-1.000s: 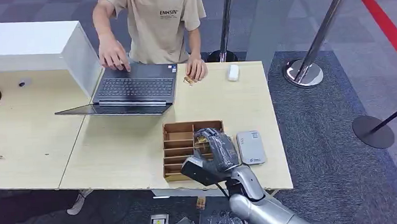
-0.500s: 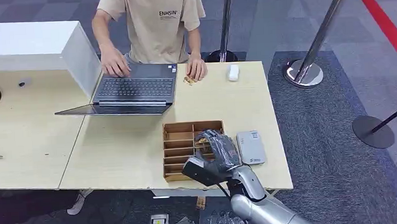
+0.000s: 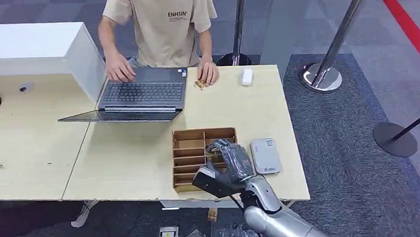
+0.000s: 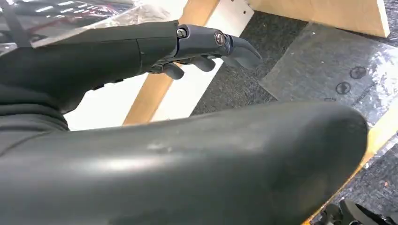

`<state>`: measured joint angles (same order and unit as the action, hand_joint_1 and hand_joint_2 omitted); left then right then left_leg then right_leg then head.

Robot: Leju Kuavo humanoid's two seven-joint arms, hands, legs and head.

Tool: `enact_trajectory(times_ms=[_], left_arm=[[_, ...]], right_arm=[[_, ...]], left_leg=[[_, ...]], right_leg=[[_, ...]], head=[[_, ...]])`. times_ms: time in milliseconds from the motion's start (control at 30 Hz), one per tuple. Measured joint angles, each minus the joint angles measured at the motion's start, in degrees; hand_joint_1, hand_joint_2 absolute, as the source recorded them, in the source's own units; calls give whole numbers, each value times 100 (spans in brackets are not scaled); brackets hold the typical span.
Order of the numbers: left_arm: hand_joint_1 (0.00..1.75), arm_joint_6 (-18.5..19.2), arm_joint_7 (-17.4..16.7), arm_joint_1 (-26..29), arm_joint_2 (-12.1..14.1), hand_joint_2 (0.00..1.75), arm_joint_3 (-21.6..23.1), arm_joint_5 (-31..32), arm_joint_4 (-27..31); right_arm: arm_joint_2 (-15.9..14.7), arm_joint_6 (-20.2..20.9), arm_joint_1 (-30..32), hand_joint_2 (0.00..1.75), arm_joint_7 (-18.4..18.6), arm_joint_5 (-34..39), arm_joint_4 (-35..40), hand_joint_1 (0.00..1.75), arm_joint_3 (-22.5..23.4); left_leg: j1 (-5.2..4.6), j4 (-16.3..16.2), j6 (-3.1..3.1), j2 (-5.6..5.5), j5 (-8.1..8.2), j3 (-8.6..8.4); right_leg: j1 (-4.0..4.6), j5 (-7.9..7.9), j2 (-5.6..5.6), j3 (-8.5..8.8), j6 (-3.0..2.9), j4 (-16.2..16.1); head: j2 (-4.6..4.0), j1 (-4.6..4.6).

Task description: Pass the card to the sensor for recognition and then transmit it.

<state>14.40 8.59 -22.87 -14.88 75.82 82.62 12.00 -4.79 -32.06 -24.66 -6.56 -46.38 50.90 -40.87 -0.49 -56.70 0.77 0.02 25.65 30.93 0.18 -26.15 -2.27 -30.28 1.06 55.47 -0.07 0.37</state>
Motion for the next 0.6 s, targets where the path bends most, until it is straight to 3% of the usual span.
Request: enact_trajectory(times_ms=[467,533,600], left_arm=[[0,20,50,-1,2,0,0,17,0],[0,20,52,-1,2,0,2,17,2],[0,20,52,-1,4,0,2,17,2]], right_arm=[[-15,17,-3,175,-4,24,0,94,-7],[-20,17,-5,175,-11,24,0,140,-7],[-22,17,-12,175,-18,24,0,145,-7]], left_leg=[[0,0,0,0,0,0],[0,0,0,0,0,0],[0,0,0,0,0,-1]], right_leg=[[0,0,0,0,0,0],[0,0,0,0,0,0],[0,0,0,1,0,0]], head=[[0,-2],[0,-2],[0,0]])
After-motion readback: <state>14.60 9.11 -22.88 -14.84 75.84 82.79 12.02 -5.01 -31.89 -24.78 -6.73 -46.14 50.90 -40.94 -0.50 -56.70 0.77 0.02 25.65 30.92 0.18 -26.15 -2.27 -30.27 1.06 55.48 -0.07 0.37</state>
